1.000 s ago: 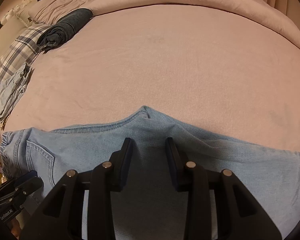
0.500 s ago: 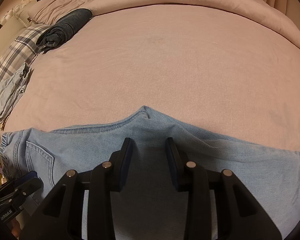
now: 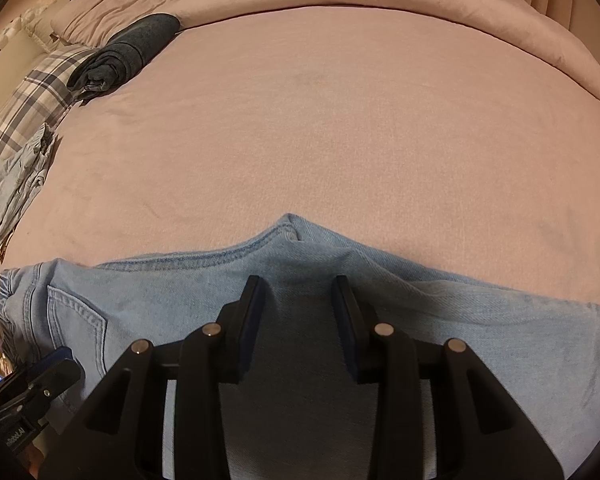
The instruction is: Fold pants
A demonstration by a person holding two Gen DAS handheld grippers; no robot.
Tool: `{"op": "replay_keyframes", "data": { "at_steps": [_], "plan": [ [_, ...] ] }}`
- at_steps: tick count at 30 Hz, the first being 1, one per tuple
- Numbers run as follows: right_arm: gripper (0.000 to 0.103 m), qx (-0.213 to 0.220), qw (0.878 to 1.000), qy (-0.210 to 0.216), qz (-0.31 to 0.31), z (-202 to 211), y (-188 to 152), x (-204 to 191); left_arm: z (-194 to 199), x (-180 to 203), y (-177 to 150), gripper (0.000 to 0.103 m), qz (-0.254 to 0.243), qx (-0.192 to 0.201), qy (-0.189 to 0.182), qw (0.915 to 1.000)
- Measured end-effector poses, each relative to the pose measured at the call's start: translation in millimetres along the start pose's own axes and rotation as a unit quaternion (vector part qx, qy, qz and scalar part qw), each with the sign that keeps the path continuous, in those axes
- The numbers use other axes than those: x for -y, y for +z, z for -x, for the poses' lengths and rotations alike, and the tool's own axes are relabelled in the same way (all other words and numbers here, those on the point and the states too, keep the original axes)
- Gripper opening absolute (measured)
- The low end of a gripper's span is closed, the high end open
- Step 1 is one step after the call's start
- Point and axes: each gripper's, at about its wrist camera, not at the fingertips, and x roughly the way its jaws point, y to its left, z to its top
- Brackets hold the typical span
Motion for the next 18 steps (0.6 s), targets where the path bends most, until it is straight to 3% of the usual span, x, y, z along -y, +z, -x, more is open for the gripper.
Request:
{"op": "replay_keyframes", "data": {
  "at_steps": [6, 9, 10, 15, 18],
  "plan": [
    [0.038, 0.005, 1.000, 0.013, -0.021, 27, -3, 10, 8, 11, 5, 0.027, -0.003, -0.013, 0.030, 0.9995],
    [0.060, 0.042, 0.998, 0.005, -0.045, 63, -15, 36, 14, 29, 7, 0.027, -0.025, -0.017, 0.055, 0.9980],
    [0.061, 0.055, 0.997, -0.005, -0.061, 78, -22, 51, 16, 37, 8, 0.027, -0.036, -0.015, 0.056, 0.9976],
    [0.063, 0.069, 0.988, -0.039, -0.131, 117, -63, 110, 21, 79, 10, 0.027, -0.082, -0.013, 0.023, 0.9963],
    [0.063, 0.060, 0.981, -0.089, -0.163, 127, -93, 141, 12, 104, 8, 0.028, -0.114, -0.021, 0.007, 0.9933]
  ]
}}
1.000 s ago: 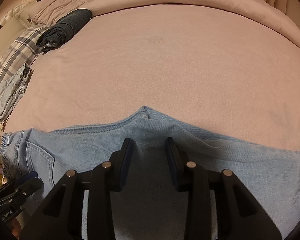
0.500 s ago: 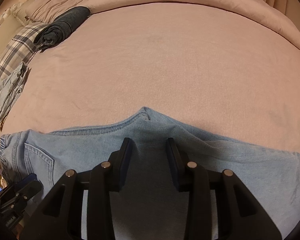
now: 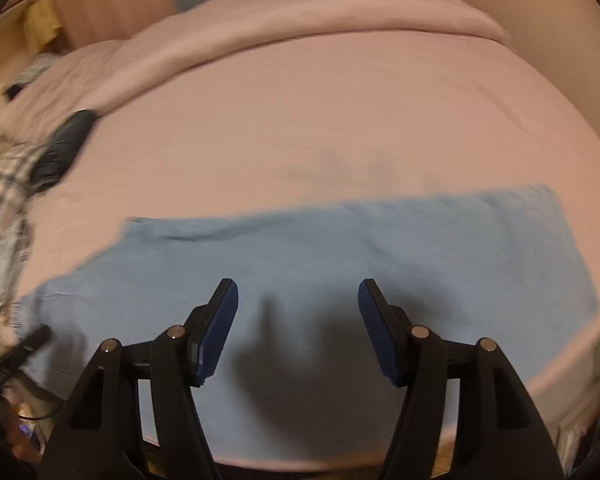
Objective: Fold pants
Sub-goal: 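Open both grippers and lift them off the folded jeans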
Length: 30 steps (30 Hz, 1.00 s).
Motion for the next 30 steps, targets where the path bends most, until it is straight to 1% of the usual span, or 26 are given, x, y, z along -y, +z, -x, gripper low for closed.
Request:
{"op": "replay_keyframes", "data": {
  "at_steps": [1, 4, 5, 6, 8, 10, 12, 17, 20, 25, 29, 30],
  "plan": [
    [0.063, -0.003, 1.000, -0.016, -0.008, 0, -6, 11, -5, 8, -1, 0.028, -0.007, -0.004, -0.004, 1.0000],
    [0.063, -0.023, 0.998, -0.036, -0.035, -6, -21, 40, -28, 17, 1, 0.028, -0.019, -0.028, -0.010, 0.9994],
    [0.063, -0.029, 0.998, -0.043, -0.043, -8, -25, 46, -36, 19, 0, 0.028, -0.022, -0.034, -0.007, 0.9992],
    [0.063, -0.032, 0.997, -0.057, -0.046, -11, -31, 54, -47, 19, -2, 0.028, -0.025, -0.046, 0.002, 0.9986],
    [0.063, -0.025, 0.996, -0.072, -0.037, -11, -38, 59, -59, 24, -14, 0.028, -0.026, -0.062, 0.016, 0.9976],
    [0.062, -0.013, 0.997, -0.070, -0.028, -10, -43, 60, -64, 26, -16, 0.028, -0.045, -0.055, 0.027, 0.9971],
    [0.062, -0.010, 0.997, -0.071, -0.037, -10, -43, 61, -66, 30, -15, 0.028, -0.061, -0.058, 0.038, 0.9958],
    [0.063, -0.006, 0.995, -0.081, -0.055, -10, -43, 69, -69, 30, -14, 0.028, -0.061, -0.053, 0.047, 0.9956],
    [0.063, -0.003, 0.995, -0.087, -0.050, -11, -41, 64, -69, 37, -15, 0.028, -0.065, -0.047, 0.051, 0.9955],
    [0.063, 0.002, 0.994, -0.094, -0.061, -5, -43, 73, -69, 34, -18, 0.028, -0.062, -0.048, 0.049, 0.9957],
    [0.063, 0.011, 0.989, -0.124, -0.078, -4, -46, 91, -62, 25, -17, 0.028, -0.057, -0.055, 0.042, 0.9960],
    [0.061, 0.013, 0.988, -0.129, -0.087, -1, -47, 98, -60, 25, -15, 0.028, -0.056, -0.061, 0.034, 0.9960]
  ]
}}
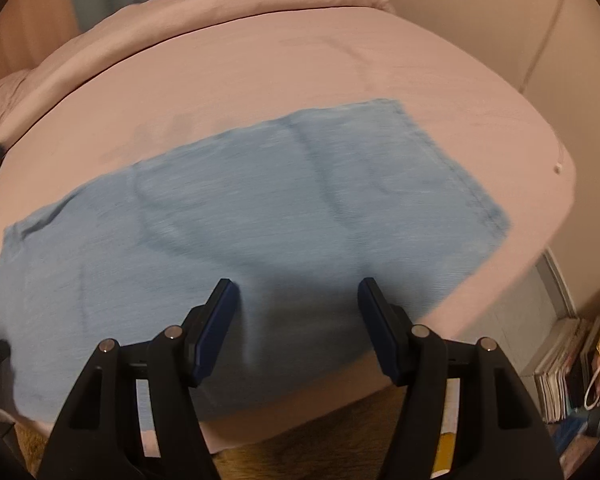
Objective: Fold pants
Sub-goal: 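Open both grippers and lift them off the folded jeans, then grasp the folded leg edge of the jeans with the right gripper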
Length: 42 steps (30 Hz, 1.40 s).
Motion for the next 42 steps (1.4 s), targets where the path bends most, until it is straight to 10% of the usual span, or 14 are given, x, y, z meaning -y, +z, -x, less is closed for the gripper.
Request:
{"op": "replay_keyframes", "data": {
  "at_steps": [6, 16, 26, 30, 38, 42],
  "plan": [
    [0.061, 0.027, 0.996, -0.020, -0.087, 22, 0, 65, 12, 19, 3, 0.028, -0.020, -0.005, -0.098, 0.9950],
    [0.061, 0.022, 0.981, 0.045, -0.188, 14, -9, 133, -17, 71, -7, 0.028, -0.077, -0.049, -0.157, 0.9834],
    [0.037, 0.033, 0.969, 0.100, -0.223, -14, 13, 123, -23, 74, -13, 0.028, -0.068, -0.052, -0.159, 0.9835],
    [0.013, 0.035, 0.964, 0.105, -0.241, -17, 19, 128, -22, 75, -14, 0.028, -0.081, -0.050, -0.153, 0.9837],
    [0.012, 0.094, 0.975, 0.052, -0.192, 33, 33, 98, -13, 62, -10, 0.028, -0.066, -0.057, -0.175, 0.9807],
    [0.011, 0.168, 0.975, 0.109, -0.091, 90, 49, 51, 13, 46, 0, 0.028, -0.045, -0.011, -0.199, 0.9788]
  ]
}}
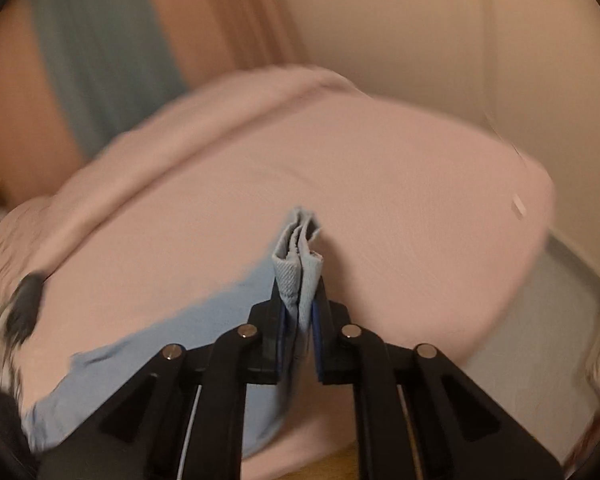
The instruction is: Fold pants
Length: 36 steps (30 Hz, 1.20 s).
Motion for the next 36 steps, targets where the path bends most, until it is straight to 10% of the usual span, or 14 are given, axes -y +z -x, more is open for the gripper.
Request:
{"op": "replay_keyframes", "data": {
  "at_steps": [4, 8, 15, 22, 29, 36],
  "plan": [
    [0.011, -0.014, 0.991, 0.124, 0.049, 19, -3, -58, 19, -15, 7, 0.068, 0.032, 0.028, -0.051, 0.9978],
    [0.012, -0.099, 0.963, 0.235, 0.085, -2, -46, -117, 18, -29, 12, 0.069, 0.066, 0.030, -0.093, 0.9930],
    [0.012, -0.260, 0.922, 0.248, 0.145, -57, -146, -163, -26, -39, 14, 0.069, 0.109, -0.028, -0.129, 0.9852],
    [0.013, -0.226, 0.922, 0.250, 0.191, -30, -143, -176, -14, -28, 25, 0.006, 0.091, -0.003, -0.096, 0.9912],
    [0.013, -0.214, 0.902, 0.308, 0.214, -17, -143, -217, 33, -45, 28, 0.005, 0.062, 0.034, -0.022, 0.9972],
    [0.015, -0.283, 0.895, 0.262, 0.226, -59, -184, -237, 3, -75, 20, 0.005, 0.080, -0.020, 0.025, 0.9963]
  ]
}}
